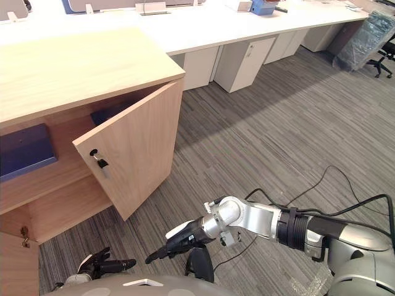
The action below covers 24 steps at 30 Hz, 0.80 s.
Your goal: Walk over to the cabinet, pick up the folder, carry it to the office cabinet, place the folder inside the office cabinet, then close the office cabinet door
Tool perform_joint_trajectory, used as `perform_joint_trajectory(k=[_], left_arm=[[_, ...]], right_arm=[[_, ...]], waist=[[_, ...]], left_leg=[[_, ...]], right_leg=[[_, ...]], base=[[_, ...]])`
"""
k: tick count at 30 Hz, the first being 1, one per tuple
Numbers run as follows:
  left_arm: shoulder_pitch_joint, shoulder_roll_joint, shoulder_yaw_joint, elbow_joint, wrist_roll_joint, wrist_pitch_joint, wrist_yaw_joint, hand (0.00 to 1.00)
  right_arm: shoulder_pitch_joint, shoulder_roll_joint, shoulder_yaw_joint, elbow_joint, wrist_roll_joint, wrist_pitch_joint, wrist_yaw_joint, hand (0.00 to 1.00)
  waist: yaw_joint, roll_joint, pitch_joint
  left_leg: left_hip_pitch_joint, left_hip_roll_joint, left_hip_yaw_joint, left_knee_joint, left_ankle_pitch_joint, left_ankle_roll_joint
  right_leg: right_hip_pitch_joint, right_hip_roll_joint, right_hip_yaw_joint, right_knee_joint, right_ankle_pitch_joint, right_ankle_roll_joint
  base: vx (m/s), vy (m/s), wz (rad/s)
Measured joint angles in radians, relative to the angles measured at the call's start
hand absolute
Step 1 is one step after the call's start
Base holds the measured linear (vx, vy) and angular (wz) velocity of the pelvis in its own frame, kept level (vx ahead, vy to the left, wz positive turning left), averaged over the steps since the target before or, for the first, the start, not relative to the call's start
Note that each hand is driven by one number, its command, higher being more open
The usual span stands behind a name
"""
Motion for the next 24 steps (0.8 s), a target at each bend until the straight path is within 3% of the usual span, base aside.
perform_joint_trajectory(k=[2, 5, 7, 8, 9, 11, 12, 13, 14, 16, 17, 18, 19, 20, 22, 24], left_arm=[[0.000, -0.003, 0.012, -0.005, 0.000, -0.001, 0.001, 1.00], [0.000, -0.005, 0.010, -0.023, 0.000, -0.002, 0.001, 1.00], [-0.008, -0.015, -0.001, -0.032, -0.001, -0.001, 0.004, 1.00], [-0.019, -0.021, -0.032, -0.032, -0.001, -0.002, 0.013, 1.00], [-0.026, -0.021, -0.048, -0.034, -0.001, -0.002, 0.017, 1.00], [-0.050, -0.020, -0.139, -0.036, -0.001, 0.006, 0.037, 1.00], [-0.050, -0.015, -0.164, -0.038, -0.003, 0.006, 0.040, 1.00], [-0.057, -0.006, -0.192, -0.054, -0.006, 0.008, 0.044, 1.00], [-0.059, -0.003, -0.198, -0.069, -0.008, 0.013, 0.046, 1.00], [-0.092, -0.002, -0.216, -0.086, -0.028, 0.018, 0.074, 1.00], [-0.101, -0.002, -0.223, -0.096, -0.041, 0.020, 0.081, 1.00], [-0.112, -0.002, -0.224, -0.114, -0.054, 0.023, 0.090, 1.00], [-0.123, -0.005, -0.222, -0.115, -0.054, 0.028, 0.093, 1.00], [-0.123, -0.012, -0.211, -0.125, -0.062, 0.044, 0.097, 1.00], [-0.091, -0.041, -0.182, -0.215, -0.095, 0.047, 0.103, 1.00], [-0.038, -0.105, -0.188, -0.432, -0.100, 0.040, 0.113, 1.00]], right_arm=[[0.018, 0.026, -0.020, 0.043, -0.001, -0.005, -0.014, 1.00], [0.134, 0.061, -0.155, 0.137, -0.061, -0.026, -0.052, 1.00], [0.252, 0.107, -0.297, 0.236, -0.125, -0.045, -0.098, 1.00], [0.336, 0.158, -0.410, 0.330, -0.175, -0.054, -0.138, 1.00], [0.380, 0.187, -0.469, 0.375, -0.210, -0.062, -0.161, 1.00], [0.516, 0.394, -0.762, 0.670, -0.374, -0.087, -0.266, 1.00], [0.530, 0.460, -0.844, 0.755, -0.416, -0.084, -0.305, 1.00], [0.533, 0.576, -1.013, 0.918, -0.493, -0.075, -0.389, 1.00], [0.534, 0.635, -1.134, 1.012, -0.516, -0.072, -0.432, 1.00], [0.536, 0.728, -1.412, 1.182, -0.507, -0.041, -0.547, 1.00], [0.542, 0.746, -1.482, 1.219, -0.488, -0.031, -0.586, 1.00], [0.561, 0.765, -1.579, 1.268, -0.449, -0.007, -0.653, 1.00], [0.576, 0.776, -1.612, 1.277, -0.413, 0.015, -0.689, 1.00], [0.589, 0.776, -1.631, 1.259, -0.378, 0.034, -0.706, 1.00], [0.630, 0.782, -1.632, 1.222, -0.379, 0.023, -0.722, 1.00], [0.683, 0.778, -1.635, 1.201, -0.372, 0.019, -0.730, 1.00]], waist=[[0.005, -0.002, 0.010], [0.009, -0.001, 0.015], [0.008, 0.022, 0.038], [0.000, 0.049, 0.064], [-0.001, 0.059, 0.073], [-0.040, 0.098, 0.097], [-0.056, 0.101, 0.096], [-0.075, 0.112, 0.103], [-0.082, 0.116, 0.108], [-0.106, 0.102, 0.107], [-0.111, 0.096, 0.110], [-0.113, 0.092, 0.113], [-0.110, 0.107, 0.117], [-0.116, 0.133, 0.109], [-0.111, 0.138, 0.105], [-0.117, 0.135, 0.096]], left_leg=[[-0.001, -0.001, -0.015, 0.005, 0.000, 0.000], [-0.036, -0.006, -0.055, 0.038, -0.008, 0.004], [-0.058, -0.008, -0.109, 0.089, -0.026, 0.004], [-0.069, -0.015, -0.165, 0.127, -0.043, 0.014], [-0.072, -0.023, -0.198, 0.138, -0.050, 0.020], [-0.089, -0.064, -0.340, 0.176, -0.060, 0.031], [-0.095, -0.077, -0.379, 0.180, -0.059, 0.033], [-0.104, -0.092, -0.447, 0.182, -0.049, 0.044], [-0.114, -0.102, -0.495, 0.187, -0.043, 0.036], [-0.179, -0.147, -0.638, 0.214, -0.034, 0.004], [-0.194, -0.164, -0.676, 0.221, -0.035, -0.007], [-0.212, -0.177, -0.735, 0.240, -0.043, -0.032], [-0.212, -0.170, -0.765, 0.240, -0.047, -0.048], [-0.202, -0.125, -0.787, 0.205, -0.038, -0.064], [-0.196, -0.095, -0.800, 0.171, -0.018, -0.089], [-0.231, -0.082, -0.877, 0.160, 0.011, -0.109]], right_leg=[[0.010, -0.004, -0.013, 0.000, -0.001, 0.000], [0.012, -0.018, -0.053, 0.001, -0.005, 0.004], [0.031, -0.037, -0.103, 0.031, -0.032, 0.006], [0.019, -0.063, -0.139, 0.141, -0.096, 0.014], [0.010, -0.079, -0.157, 0.201, -0.129, 0.017], [-0.035, -0.129, -0.067, 0.428, -0.184, -0.019], [-0.042, -0.131, -0.021, 0.459, -0.188, -0.022], [-0.064, -0.122, 0.093, 0.517, -0.212, -0.031], [-0.068, -0.098, 0.197, 0.530, -0.278, -0.016], [-0.033, -0.027, 0.436, 0.441, -0.361, 0.064], [-0.020, -0.023, 0.471, 0.416, -0.391, 0.085], [0.024, -0.029, 0.499, 0.385, -0.441, 0.141], [0.037, -0.024, 0.468, 0.384, -0.466, 0.138], [0.042, 0.010, 0.424, 0.407, -0.478, 0.119], [0.048, 0.035, 0.371, 0.446, -0.507, 0.096], [0.068, 0.039, 0.230, 0.450, -0.534, 0.064]], base=[[-0.04, 0.020, 0.19], [-0.04, 0.036, 0.38], [-0.04, 0.089, 0.77], [-0.03, 0.102, 1.07], [-0.02, 0.095, 1.35], [-0.01, 0.128, 1.66], [0.03, 0.092, 1.67], [0.06, -0.038, 1.34], [0.09, -0.097, 1.55], [0.09, -0.199, 1.85], [0.11, -0.312, 1.94], [0.10, -0.327, 1.41], [0.08, -0.406, 1.25], [0.04, -0.310, 0.75], [0.00, -0.229, 0.90], [-0.04, -0.197, 1.77]])
